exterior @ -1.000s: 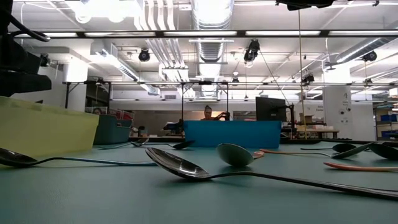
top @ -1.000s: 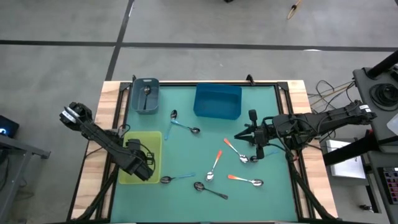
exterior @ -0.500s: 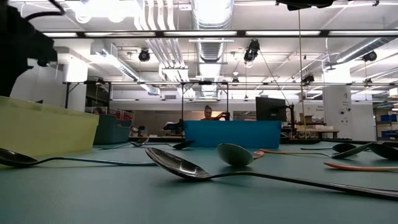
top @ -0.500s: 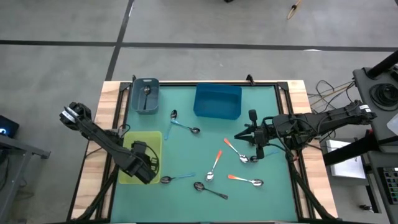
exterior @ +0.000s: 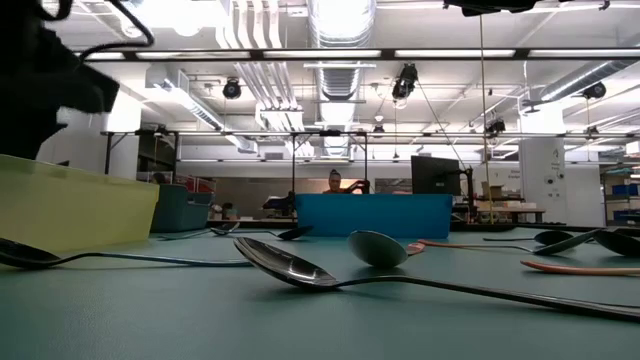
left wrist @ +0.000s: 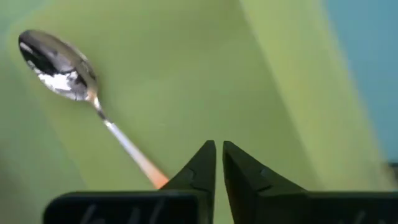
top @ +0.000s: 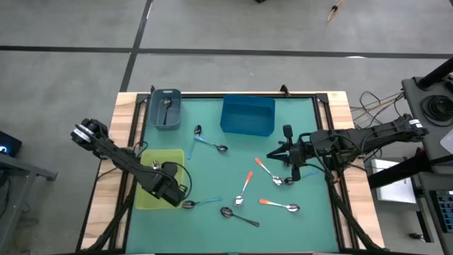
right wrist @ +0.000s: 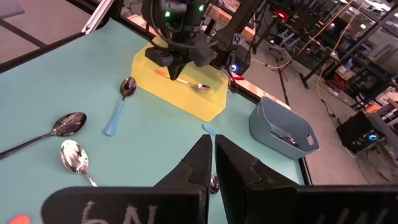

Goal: Sort silverware by color (type)
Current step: Put the orange spoon into the yellow bin

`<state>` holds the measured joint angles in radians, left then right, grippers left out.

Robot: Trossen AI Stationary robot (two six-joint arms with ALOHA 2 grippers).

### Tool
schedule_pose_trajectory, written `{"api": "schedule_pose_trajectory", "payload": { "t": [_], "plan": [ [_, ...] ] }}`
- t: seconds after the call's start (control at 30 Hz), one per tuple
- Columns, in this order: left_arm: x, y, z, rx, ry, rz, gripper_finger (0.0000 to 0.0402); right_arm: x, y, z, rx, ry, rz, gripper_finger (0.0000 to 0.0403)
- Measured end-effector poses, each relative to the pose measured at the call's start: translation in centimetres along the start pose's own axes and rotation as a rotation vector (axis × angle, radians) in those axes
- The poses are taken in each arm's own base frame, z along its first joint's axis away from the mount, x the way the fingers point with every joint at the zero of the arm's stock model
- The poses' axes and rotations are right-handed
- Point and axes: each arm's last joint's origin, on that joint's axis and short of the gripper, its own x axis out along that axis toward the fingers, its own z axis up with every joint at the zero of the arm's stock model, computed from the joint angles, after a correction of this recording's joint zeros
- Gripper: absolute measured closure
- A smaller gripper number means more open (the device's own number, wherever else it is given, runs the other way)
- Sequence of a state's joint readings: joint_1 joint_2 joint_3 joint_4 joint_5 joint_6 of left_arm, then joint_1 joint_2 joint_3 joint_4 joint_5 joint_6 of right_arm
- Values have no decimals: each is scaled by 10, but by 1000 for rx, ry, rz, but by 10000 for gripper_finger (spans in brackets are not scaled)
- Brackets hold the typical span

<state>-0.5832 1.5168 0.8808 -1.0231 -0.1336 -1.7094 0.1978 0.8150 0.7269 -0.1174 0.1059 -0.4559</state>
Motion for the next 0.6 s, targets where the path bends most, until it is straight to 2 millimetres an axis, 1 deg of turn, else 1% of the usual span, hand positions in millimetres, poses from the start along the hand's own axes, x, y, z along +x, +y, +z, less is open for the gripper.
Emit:
{"api": "schedule_pose_trajectory", "payload": {
  "t": [0.2, 0.47, 0.6],
  "plan": [
    [14, 5, -4, 12, 64, 70, 400, 0, 0, 0, 0, 3, 2, 390],
    [25, 8, -6, 8, 95, 123, 401, 0, 0, 0, 1, 4, 1, 390],
    [27, 8, -7, 5, 121, 129, 401, 0, 0, 0, 2, 4, 2, 390]
  ]
}}
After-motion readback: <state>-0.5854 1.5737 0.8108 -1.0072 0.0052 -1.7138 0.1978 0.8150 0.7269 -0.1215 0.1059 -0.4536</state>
